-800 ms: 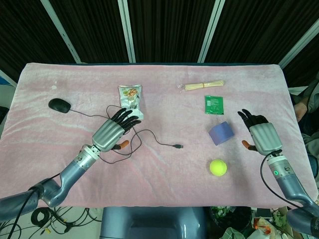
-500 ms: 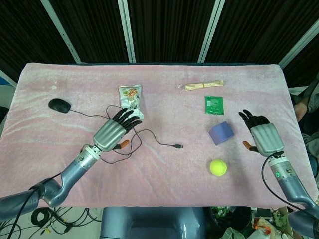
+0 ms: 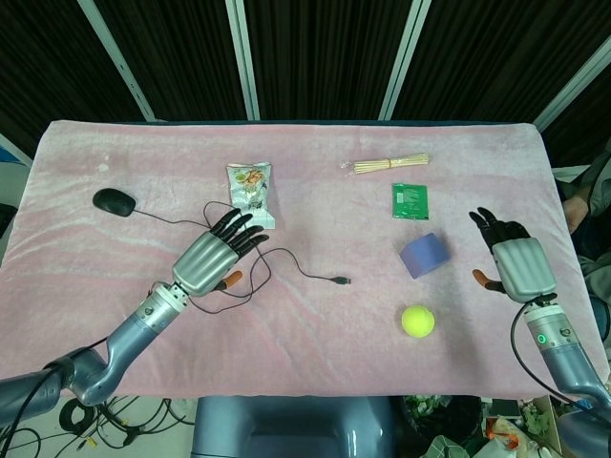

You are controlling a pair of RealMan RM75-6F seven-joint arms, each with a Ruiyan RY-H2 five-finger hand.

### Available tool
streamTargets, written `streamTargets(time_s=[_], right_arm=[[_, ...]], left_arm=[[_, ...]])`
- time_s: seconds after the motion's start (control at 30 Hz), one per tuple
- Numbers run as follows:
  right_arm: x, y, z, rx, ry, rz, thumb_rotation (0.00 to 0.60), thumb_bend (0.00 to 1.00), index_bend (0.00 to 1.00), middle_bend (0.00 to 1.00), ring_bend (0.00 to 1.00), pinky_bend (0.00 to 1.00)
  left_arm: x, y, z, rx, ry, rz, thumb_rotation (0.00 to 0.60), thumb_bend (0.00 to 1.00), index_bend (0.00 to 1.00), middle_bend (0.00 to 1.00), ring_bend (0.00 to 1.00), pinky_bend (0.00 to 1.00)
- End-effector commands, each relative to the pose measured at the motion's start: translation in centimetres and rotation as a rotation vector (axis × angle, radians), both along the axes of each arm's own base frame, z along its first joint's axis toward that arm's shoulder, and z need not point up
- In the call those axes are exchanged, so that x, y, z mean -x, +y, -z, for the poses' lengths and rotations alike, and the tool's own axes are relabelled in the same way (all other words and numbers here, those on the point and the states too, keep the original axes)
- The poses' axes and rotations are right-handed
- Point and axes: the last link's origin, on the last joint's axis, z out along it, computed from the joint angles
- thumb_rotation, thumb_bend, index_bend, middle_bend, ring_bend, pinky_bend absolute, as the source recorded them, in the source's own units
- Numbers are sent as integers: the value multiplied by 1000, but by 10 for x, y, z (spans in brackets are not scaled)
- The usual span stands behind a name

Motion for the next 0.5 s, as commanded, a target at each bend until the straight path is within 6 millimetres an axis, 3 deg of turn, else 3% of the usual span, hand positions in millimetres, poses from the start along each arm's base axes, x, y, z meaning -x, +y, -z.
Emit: streamTargets(time_s=[0.03,0.27,0.33,0.5], right_arm=[[-1,1,1,-3,3,-5,600,162,0,60,221,208],[1,4,3,3,9,3,600,163,0,60,221,208],[6,12,1,17,17,14,600,162,0,60,220,208],[24,54,-6,93,-43,86,600,162,0,60,220,208]], left_arm=[[1,0,-1,-9,-8,4,600,307,140,157,0,67],[5,3,-1,-6,-7,-22,600,306,152,158,0,67],[6,4,-3,-9,1,-27,600,306,156,159,0,67],[5,9,-14,-18,-4,-64,600,306,192,164,0,67]])
